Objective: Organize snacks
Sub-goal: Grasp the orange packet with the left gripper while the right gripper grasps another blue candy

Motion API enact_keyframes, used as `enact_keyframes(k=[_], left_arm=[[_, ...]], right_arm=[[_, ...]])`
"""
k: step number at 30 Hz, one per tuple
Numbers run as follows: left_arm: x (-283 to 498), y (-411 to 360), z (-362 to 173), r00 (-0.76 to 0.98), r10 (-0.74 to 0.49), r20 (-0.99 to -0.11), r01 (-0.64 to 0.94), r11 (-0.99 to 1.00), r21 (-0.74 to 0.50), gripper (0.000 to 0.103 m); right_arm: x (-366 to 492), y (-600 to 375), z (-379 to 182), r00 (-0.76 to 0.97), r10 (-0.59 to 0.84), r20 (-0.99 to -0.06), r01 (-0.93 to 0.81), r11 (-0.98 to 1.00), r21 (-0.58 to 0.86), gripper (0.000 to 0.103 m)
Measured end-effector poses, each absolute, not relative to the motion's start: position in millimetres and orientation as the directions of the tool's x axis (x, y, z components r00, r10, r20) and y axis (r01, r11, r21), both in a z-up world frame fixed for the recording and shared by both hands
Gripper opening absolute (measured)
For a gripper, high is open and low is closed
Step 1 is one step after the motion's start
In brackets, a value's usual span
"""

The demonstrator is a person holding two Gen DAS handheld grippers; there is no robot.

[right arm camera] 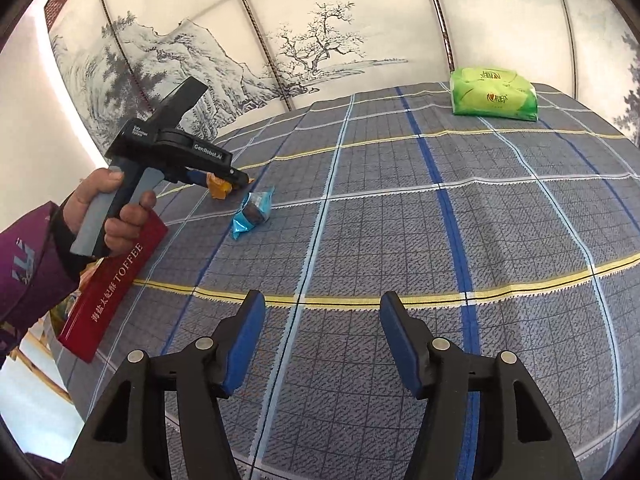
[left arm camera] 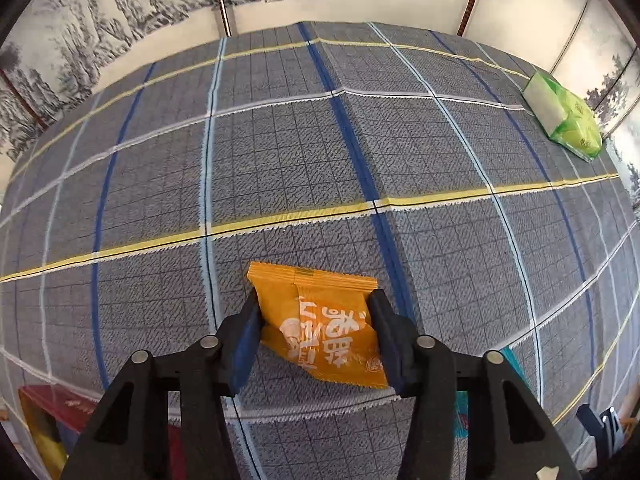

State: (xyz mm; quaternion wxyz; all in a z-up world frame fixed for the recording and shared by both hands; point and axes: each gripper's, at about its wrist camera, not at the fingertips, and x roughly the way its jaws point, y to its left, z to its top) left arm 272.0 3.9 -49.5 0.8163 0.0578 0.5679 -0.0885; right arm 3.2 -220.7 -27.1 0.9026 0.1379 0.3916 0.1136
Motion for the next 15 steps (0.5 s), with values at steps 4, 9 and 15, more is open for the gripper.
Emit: enact_keyframes(k=[4,9,15], left_arm=[[227.5,-0.5,-26.5,0.371,-0.204,-0.906,0.264,0.958,-0.107,0.045],[139.7,10.7,11.9,0.433,-0.3,-0.85,0.309,0.935,-0.173,0.045],[69.4,27.4,36.3,0.475,-0.33,-0.816,0.328,0.927,-0.184,0.045]], right_arm=[[3.4,-221.2,-26.8,0.668,0.308,-0.678,-0.091,0.937,0.336,0.061],[15.6,-203.7,-22.5,0.628,0.361,-0.689,-0.174,0.928,0.328,0.061],[66.9,-164.2,-13.8,0.607,0.402,-0.685,-0.321,0.913,0.251,0.072]])
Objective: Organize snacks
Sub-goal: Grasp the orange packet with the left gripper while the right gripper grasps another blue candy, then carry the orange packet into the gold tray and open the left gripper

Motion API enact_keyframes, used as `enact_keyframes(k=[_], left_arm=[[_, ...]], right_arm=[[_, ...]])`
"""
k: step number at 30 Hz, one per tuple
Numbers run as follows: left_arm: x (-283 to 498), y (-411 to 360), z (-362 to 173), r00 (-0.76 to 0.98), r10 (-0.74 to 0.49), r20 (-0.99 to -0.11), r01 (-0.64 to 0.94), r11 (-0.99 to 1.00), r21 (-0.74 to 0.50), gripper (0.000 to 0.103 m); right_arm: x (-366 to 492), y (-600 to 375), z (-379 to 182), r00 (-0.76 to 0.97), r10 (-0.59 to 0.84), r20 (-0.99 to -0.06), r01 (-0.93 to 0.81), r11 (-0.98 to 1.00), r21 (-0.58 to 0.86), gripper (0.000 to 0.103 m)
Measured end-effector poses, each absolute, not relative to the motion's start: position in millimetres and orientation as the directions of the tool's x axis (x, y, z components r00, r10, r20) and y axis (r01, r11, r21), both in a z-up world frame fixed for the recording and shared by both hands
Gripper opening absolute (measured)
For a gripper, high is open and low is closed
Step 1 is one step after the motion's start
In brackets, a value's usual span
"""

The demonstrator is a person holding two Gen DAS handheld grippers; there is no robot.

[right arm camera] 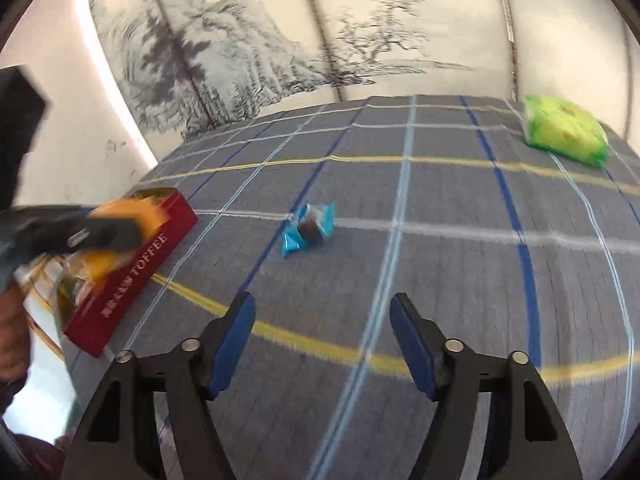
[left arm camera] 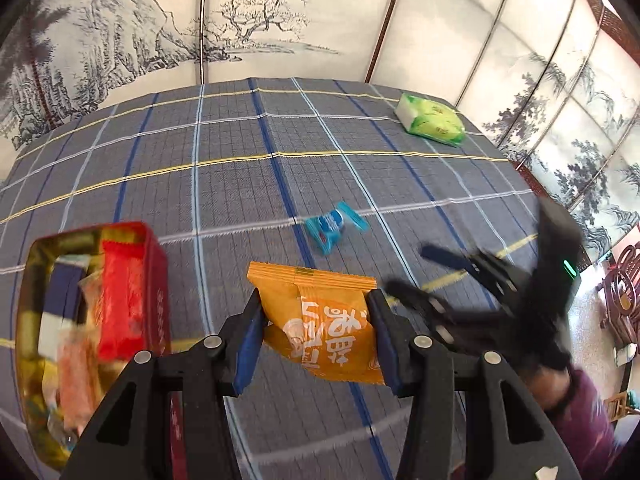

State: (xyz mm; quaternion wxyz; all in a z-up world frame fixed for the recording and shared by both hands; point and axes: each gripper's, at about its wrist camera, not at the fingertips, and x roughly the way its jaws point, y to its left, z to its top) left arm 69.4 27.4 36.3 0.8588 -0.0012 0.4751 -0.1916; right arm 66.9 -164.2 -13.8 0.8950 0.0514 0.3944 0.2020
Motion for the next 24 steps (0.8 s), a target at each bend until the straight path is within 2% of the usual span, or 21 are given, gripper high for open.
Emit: enact_keyframes(k=[8,9,10,14,16,20,24], left_arm=[[35.0,49.9,56.7,0.538,-0.307,-0.785,0.327,0.934,-0.142,0.046],[34.2,50.6,56.5,0.541,-0.304,-0.784,0.323,0.936,-0.14,0.046],[33.1,53.9,56.6,0.542,-0.304,-0.783,0.32,0.937,-0.142,0.046],[28.3,64.7,53.4,0.551,-0.286,-0.784,0.298,0.945,-0.135,0.046],[24.6,70.8,52.9,0.557,-0.28,-0.782,0.285,0.949,-0.137,0.046],[15.4,92.1,59.0,0.584,-0.27,-0.766,0.248,0.957,-0.148,0.046],[4.6,120.6,64.0,0.613,-0.228,-0.757,0.192,0.972,-0.138,0.046]], right_arm=[[134.1,-119.9,-26.2,0.536,0.341,-0.772,-0.333,0.926,0.178,0.073],[138.1,-119.7,-29.2,0.525,0.347,-0.777,-0.327,0.925,0.192,0.058],[139.4,-118.8,-31.5,0.523,0.346,-0.779,-0.324,0.926,0.193,0.036],[125.8,-114.4,-25.9,0.531,0.327,-0.782,-0.339,0.927,0.158,0.033],[111.3,-122.2,-19.9,0.548,0.358,-0.756,-0.328,0.923,0.199,0.033],[84.1,-145.3,-10.8,0.608,0.341,-0.717,-0.239,0.94,0.245,0.033],[66.7,-160.8,-19.3,0.621,0.296,-0.726,-0.15,0.954,0.261,0.033]])
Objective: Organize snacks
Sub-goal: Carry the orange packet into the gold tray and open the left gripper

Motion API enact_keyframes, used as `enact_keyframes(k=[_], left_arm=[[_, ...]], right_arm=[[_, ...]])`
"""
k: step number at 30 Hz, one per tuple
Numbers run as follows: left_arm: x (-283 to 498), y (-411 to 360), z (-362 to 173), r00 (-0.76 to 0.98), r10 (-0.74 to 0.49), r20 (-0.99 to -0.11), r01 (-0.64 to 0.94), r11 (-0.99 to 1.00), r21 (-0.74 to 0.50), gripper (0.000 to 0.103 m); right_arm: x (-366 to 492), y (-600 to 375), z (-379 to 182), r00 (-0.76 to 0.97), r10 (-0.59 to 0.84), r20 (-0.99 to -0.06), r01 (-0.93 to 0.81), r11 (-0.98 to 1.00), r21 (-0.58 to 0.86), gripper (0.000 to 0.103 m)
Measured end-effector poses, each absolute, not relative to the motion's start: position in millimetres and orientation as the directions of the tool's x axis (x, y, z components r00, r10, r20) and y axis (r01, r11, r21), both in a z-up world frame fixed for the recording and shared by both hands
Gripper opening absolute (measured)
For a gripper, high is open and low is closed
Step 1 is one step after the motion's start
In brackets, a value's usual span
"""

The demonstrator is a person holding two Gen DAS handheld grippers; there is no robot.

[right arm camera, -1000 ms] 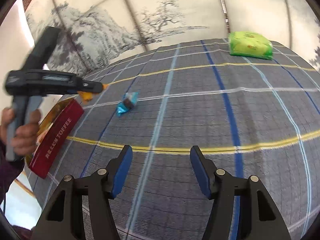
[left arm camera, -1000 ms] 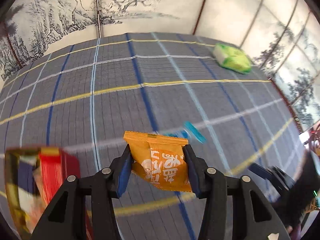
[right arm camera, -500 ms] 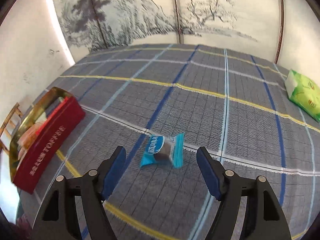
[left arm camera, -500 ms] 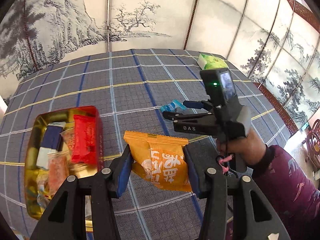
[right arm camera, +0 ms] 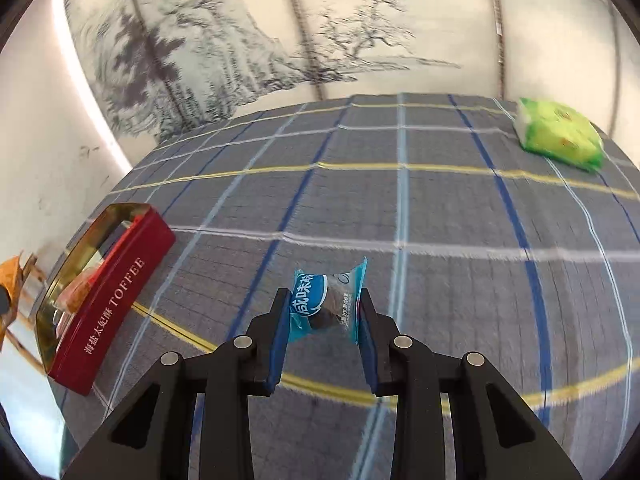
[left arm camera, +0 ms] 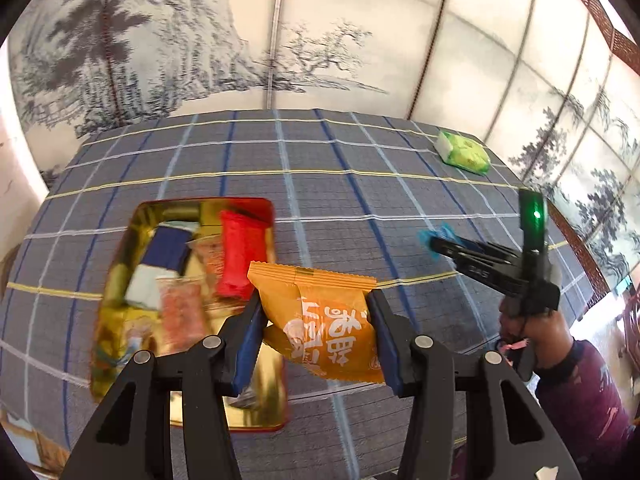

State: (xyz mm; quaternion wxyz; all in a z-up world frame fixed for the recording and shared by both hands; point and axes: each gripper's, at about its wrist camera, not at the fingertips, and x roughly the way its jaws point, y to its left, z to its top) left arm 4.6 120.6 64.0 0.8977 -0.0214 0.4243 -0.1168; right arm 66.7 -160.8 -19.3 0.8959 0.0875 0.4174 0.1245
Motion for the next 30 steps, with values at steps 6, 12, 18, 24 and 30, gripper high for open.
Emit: enact_keyframes(k=[6,12,18,24,30], left_arm=[[-13.0,166.0,62.9,0.639,-0.15,-0.755,0.094,0.989,-0.117,0.046],[-22.8,195.2,58.0,0.656,-0.105,-0.747,0.043,0.994,-0.101,0.046],[-19.6,204.1,49.3,0.648,-0.119,-0.752,0.041,0.992,-0.121,0.046],[-16.4,200.0,46.4,0.652,-0.133,-0.746,0.063,0.991,-0.121,0.046],[-6.5,202.0,46.2,0.651,-0.132,-0.747,0.081,0.991,-0.105,0.046]], right_arm=[[62.1,-157.8,-24.4,0.621,0.257,-0.74,-0.114,0.964,0.24,0.033],[62.8,-153.3,-25.4,0.62,0.231,-0.75,-0.102,0.971,0.214,0.033],[67.6,-152.0,-28.5,0.604,0.216,-0.767,-0.092,0.975,0.202,0.033],[68.2,-149.1,-29.1,0.6,0.204,-0.774,-0.092,0.978,0.186,0.033],[69.2,-148.6,-29.5,0.598,0.206,-0.775,-0.094,0.978,0.188,0.033]])
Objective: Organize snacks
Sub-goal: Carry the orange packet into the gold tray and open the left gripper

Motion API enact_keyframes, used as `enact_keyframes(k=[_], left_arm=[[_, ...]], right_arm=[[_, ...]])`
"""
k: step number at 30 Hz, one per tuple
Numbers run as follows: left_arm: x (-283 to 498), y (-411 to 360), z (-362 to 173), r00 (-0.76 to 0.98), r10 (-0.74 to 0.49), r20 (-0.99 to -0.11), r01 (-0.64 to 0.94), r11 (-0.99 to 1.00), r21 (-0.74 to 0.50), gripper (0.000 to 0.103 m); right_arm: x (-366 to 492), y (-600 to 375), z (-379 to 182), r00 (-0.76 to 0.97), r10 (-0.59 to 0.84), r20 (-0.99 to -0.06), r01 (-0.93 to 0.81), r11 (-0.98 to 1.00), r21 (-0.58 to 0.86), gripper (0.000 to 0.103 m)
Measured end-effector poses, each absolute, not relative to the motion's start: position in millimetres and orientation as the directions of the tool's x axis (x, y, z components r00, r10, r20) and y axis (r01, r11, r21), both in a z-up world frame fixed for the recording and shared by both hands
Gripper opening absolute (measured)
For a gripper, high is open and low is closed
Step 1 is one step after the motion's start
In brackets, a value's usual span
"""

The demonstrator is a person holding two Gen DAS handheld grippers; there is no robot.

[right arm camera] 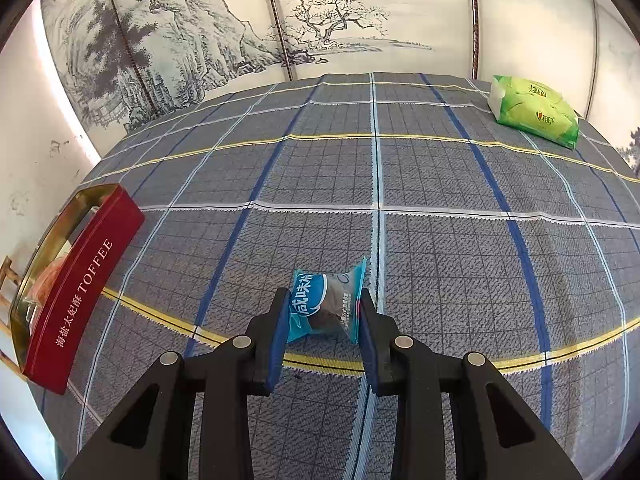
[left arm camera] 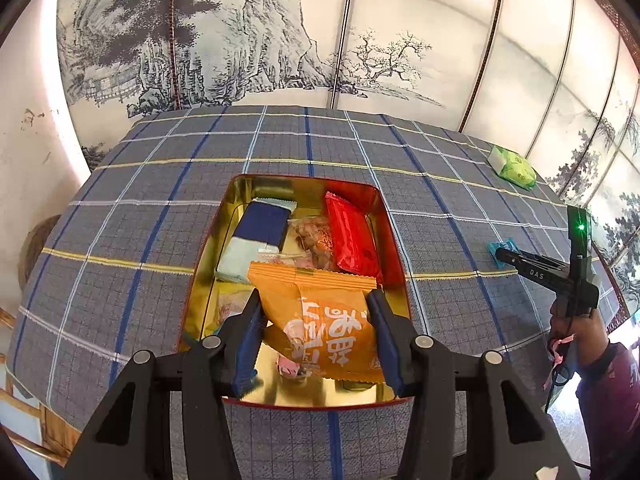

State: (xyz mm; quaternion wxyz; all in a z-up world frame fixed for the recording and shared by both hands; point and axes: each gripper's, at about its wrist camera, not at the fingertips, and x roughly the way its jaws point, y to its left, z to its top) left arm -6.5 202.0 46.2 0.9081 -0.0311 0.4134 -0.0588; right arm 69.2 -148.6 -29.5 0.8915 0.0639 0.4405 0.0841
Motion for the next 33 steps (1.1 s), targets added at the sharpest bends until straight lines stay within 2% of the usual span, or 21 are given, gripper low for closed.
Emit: enact_keyframes(k=[13,33], left_arm=[[57.6,189.7,38.3,0.639,-0.122,-0.76,0.15,0.988,-0.032,0.046],[135.5,203.0,0.3,0.585,-0.036,-0.81,0.112,0.993,0.036,0.047]], right_arm=[[69.1,-149.1,-29.6,0.597,0.207,-0.775,-0.093,0.977,0.19,0.034],[70.2,-148.5,-30.1,0.597,0.204,-0.776,-0.093,0.978,0.186,0.034]])
